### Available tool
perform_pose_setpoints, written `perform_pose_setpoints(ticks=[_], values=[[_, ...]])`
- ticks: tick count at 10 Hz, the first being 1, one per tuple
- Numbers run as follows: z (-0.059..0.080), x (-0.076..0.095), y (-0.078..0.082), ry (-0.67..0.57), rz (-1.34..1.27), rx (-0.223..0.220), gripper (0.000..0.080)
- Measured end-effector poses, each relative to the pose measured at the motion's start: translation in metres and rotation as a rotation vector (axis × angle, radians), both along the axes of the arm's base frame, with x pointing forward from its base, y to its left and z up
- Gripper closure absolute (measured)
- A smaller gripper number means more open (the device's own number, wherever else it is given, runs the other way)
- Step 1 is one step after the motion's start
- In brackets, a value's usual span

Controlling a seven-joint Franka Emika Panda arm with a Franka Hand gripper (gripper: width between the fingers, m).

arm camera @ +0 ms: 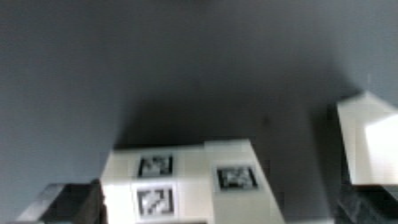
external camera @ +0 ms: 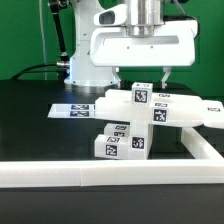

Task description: Assemble chair

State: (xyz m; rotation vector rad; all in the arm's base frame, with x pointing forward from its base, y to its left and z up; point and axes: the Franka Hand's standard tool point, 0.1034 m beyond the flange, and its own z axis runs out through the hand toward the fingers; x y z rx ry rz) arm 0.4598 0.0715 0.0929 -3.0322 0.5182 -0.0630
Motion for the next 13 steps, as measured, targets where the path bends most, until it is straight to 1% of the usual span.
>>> perform_pose_setpoints(ticks=[1, 3, 4, 6, 8, 10, 13], values=[[0.002, 0.003, 0.0, 0.068, 0.005, 0.02, 0.015], [0.001, 0.005, -0.002, 0.104, -0.002, 0.027, 0.015], [0.001, 0.005, -0.001, 0.1, 0.001, 0.025, 0.015], [-0.007, 0.003, 0.0, 0.098, 0.019, 0.014, 0.015], [-0.014, 0.002, -0.003, 0.1, 0.016, 0.003, 0.015], [-0.012, -0.001, -0.003, 0.101, -0.005, 0.006, 0.015], [-0.014, -0.003, -0.003, 0.103, -0.014, 0.004, 0.015]])
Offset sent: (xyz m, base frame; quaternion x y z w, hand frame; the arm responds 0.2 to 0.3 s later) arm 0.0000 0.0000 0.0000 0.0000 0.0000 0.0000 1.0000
